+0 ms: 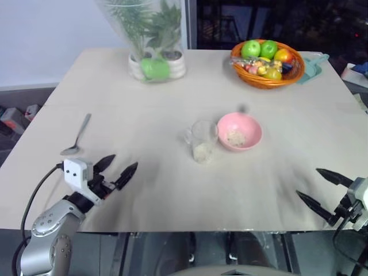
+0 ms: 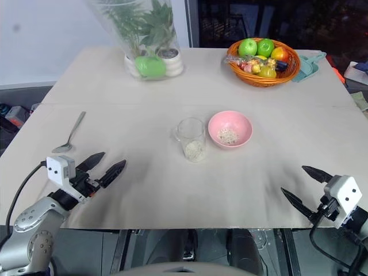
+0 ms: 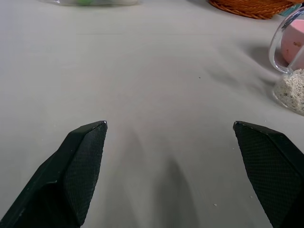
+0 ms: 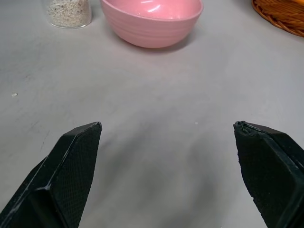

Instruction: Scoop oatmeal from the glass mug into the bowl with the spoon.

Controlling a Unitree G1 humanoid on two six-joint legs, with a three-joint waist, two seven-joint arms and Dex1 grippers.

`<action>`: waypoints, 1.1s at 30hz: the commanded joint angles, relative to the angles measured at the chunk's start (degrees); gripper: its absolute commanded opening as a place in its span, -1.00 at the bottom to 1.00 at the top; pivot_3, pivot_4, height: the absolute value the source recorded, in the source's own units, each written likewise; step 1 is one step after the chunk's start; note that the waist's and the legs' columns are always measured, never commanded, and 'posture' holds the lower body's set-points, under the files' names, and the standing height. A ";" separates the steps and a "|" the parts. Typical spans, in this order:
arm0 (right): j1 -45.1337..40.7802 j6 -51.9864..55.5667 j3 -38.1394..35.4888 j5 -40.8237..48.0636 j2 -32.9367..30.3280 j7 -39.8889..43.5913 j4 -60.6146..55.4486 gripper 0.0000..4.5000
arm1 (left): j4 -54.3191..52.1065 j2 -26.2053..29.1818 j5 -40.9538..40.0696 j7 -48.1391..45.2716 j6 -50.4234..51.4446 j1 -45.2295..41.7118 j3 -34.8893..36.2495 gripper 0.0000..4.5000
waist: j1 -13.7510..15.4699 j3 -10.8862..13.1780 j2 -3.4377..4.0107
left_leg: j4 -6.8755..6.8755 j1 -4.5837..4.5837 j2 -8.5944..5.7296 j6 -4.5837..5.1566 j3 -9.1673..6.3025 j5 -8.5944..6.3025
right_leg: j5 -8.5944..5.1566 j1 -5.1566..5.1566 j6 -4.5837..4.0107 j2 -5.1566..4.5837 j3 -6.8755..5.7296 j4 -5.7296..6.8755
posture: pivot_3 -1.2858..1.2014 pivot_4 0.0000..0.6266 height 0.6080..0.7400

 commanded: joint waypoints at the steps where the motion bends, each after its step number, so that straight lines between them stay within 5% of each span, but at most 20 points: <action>1: -1.39 -0.32 -0.97 1.58 -0.44 0.44 -2.08 1.00 | -0.62 -0.03 -1.06 0.52 -0.06 -1.99 1.09 0.97 | 0.03 0.00 0.00 | 0.00 0.00 0.00 0.00 0.00 0.00 | 0.00 0.00 0.00 0.00 0.00 0.00 | 0.03 -0.52 1.00; 7: -7.10 1.02 3.83 8.06 -0.43 4.66 -7.10 1.00 | -0.61 -2.00 -1.37 5.09 1.71 -6.54 1.09 0.97 | -0.08 0.01 0.00 | 0.03 0.11 0.01 -0.09 -0.02 0.00 | -0.07 0.04 0.15 0.03 -0.08 0.02 | 0.03 -0.52 1.00; 16: -15.52 2.01 11.44 17.21 -0.09 8.43 -19.53 1.00 | 1.44 -1.33 4.30 29.23 17.27 -19.14 3.31 0.97 | 0.16 0.06 -0.22 | 0.02 0.02 -0.03 0.06 -0.16 0.11 | 0.18 0.12 0.20 0.09 -0.34 0.01 | 0.03 -0.52 1.00; 33: -20.13 7.08 12.55 21.74 -0.69 2.24 -24.41 1.00 | 13.86 9.22 7.77 33.61 36.61 -34.87 2.84 0.97 | 0.16 0.19 -0.55 | 0.02 0.02 -0.05 -0.33 -0.21 0.33 | 0.19 0.12 0.21 0.13 -0.44 0.05 | 0.03 -0.52 1.00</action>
